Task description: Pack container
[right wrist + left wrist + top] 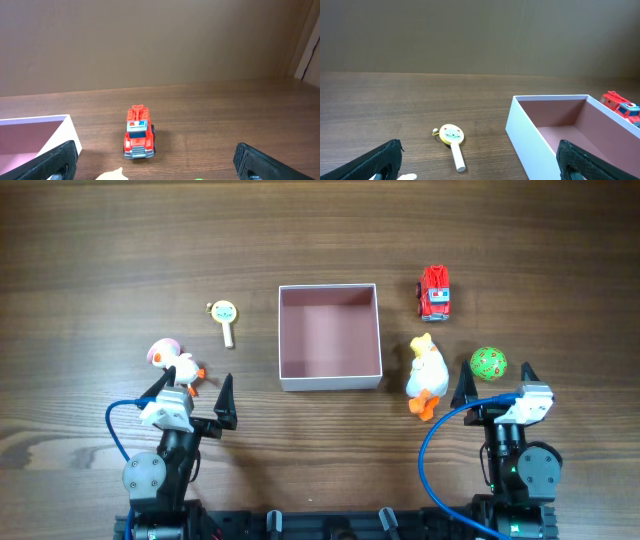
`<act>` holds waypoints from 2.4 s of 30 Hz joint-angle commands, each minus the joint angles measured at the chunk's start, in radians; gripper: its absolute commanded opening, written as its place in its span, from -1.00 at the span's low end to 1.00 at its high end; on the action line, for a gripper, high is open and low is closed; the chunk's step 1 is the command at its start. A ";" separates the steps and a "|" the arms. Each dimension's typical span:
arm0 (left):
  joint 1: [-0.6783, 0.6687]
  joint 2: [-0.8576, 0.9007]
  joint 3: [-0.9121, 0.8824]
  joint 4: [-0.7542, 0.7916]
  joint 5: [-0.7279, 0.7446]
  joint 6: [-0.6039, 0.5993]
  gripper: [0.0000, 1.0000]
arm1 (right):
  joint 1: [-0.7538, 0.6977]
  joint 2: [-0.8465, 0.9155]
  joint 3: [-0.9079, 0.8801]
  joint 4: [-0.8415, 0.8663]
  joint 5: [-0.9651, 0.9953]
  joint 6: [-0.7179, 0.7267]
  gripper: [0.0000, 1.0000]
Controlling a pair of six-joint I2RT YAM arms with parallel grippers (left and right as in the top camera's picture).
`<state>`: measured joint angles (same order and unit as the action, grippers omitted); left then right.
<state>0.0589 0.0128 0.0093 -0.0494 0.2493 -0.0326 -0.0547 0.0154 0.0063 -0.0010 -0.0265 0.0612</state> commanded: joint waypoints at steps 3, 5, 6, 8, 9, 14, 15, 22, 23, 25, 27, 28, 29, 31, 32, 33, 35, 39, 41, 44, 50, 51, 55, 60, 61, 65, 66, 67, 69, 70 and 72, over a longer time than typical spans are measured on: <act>-0.005 -0.006 -0.004 -0.004 -0.003 -0.006 0.99 | 0.005 0.001 -0.001 0.003 -0.020 -0.009 1.00; -0.005 -0.006 -0.004 -0.004 -0.003 -0.006 1.00 | 0.005 0.001 -0.001 0.003 -0.020 -0.008 0.99; -0.005 -0.006 -0.004 -0.004 -0.003 -0.006 1.00 | 0.005 0.001 -0.001 0.003 -0.020 -0.009 1.00; -0.005 -0.006 -0.004 -0.004 -0.003 -0.006 1.00 | 0.005 0.001 -0.001 0.003 -0.020 -0.008 0.99; -0.005 -0.006 -0.004 -0.004 -0.003 -0.006 0.99 | 0.005 0.001 -0.001 0.003 -0.020 -0.009 1.00; -0.005 -0.006 -0.004 -0.004 -0.003 -0.006 0.99 | 0.005 0.001 -0.001 0.006 0.006 -0.021 1.00; -0.005 -0.006 -0.004 -0.004 -0.003 -0.006 1.00 | 0.005 0.001 -0.001 0.006 0.006 -0.020 0.99; -0.005 -0.006 -0.004 -0.004 -0.003 -0.006 0.99 | 0.005 0.001 -0.001 0.017 -0.042 0.236 1.00; -0.005 -0.006 -0.004 -0.004 -0.003 -0.006 1.00 | 0.005 0.001 -0.001 0.037 -0.042 0.292 0.99; -0.005 -0.006 -0.004 -0.004 -0.003 -0.006 0.99 | 0.005 0.001 -0.001 0.077 -0.042 0.379 1.00; -0.005 -0.006 -0.004 -0.004 -0.003 -0.006 1.00 | 0.005 0.001 -0.001 0.148 -0.041 0.449 1.00; -0.005 -0.006 -0.004 -0.004 -0.003 -0.006 1.00 | 0.005 0.001 -0.001 0.204 -0.040 0.472 0.99; -0.005 -0.006 -0.004 -0.004 -0.003 -0.006 0.99 | 0.005 0.001 -0.001 0.287 -0.035 0.486 0.99; -0.005 -0.006 -0.004 -0.004 -0.003 -0.006 0.99 | 0.005 0.001 -0.001 0.407 -0.017 0.488 1.00; -0.005 -0.006 -0.004 -0.004 -0.003 -0.006 1.00 | 0.005 0.001 0.000 0.458 -0.003 0.488 0.99; -0.005 -0.006 -0.004 -0.004 -0.003 -0.006 0.99 | 0.005 0.002 0.005 0.484 0.009 0.488 1.00; -0.005 -0.006 -0.004 -0.004 -0.003 -0.006 0.99 | 0.005 0.008 0.026 0.490 0.014 0.489 0.99; -0.005 -0.006 -0.004 -0.004 -0.003 -0.006 0.99 | 0.005 0.053 0.106 0.495 0.014 0.541 1.00; -0.005 -0.006 -0.004 -0.004 -0.003 -0.006 1.00 | 0.005 0.108 0.174 0.494 0.014 0.536 0.99; -0.005 -0.006 -0.004 -0.004 -0.003 -0.006 0.99 | 0.005 0.245 0.303 0.494 -0.032 0.451 1.00; -0.005 -0.006 -0.004 -0.004 -0.003 -0.006 1.00 | 0.005 0.604 0.595 0.451 -0.242 0.260 0.99; -0.005 -0.006 -0.004 -0.004 -0.003 -0.006 0.99 | 0.005 0.668 0.650 0.427 -0.273 0.241 1.00; -0.005 -0.006 -0.004 -0.004 -0.003 -0.006 0.99 | 0.005 0.932 0.923 0.212 -0.316 0.227 1.00; -0.005 -0.006 -0.004 -0.004 -0.003 -0.006 0.99 | 0.006 1.149 1.164 -0.044 -0.315 0.173 0.99; -0.005 -0.006 -0.004 -0.004 -0.003 -0.006 1.00 | 0.007 1.188 1.205 -0.098 -0.315 0.130 1.00; -0.005 -0.006 -0.004 -0.004 -0.003 -0.006 1.00 | 0.010 1.313 1.322 -0.276 -0.303 0.061 0.99; -0.005 -0.006 -0.004 -0.004 -0.003 -0.006 1.00 | 0.010 1.330 1.337 -0.300 -0.303 0.061 1.00; -0.005 -0.006 -0.004 -0.004 -0.003 -0.006 0.99 | 0.010 1.349 1.348 -0.322 -0.304 0.061 0.99; -0.005 -0.006 -0.004 -0.004 -0.003 -0.006 0.99 | 0.011 1.374 1.352 -0.361 -0.303 0.061 0.99; -0.005 -0.006 -0.004 -0.004 -0.003 -0.006 0.99 | 0.011 1.385 1.352 -0.386 -0.300 0.058 1.00; -0.005 -0.006 -0.004 -0.004 -0.003 -0.006 1.00 | 0.011 1.399 1.351 -0.454 -0.283 0.039 0.99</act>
<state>0.0589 0.0139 0.0093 -0.0494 0.2489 -0.0326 -0.0528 1.3933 1.3285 -0.4007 -0.3141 0.1432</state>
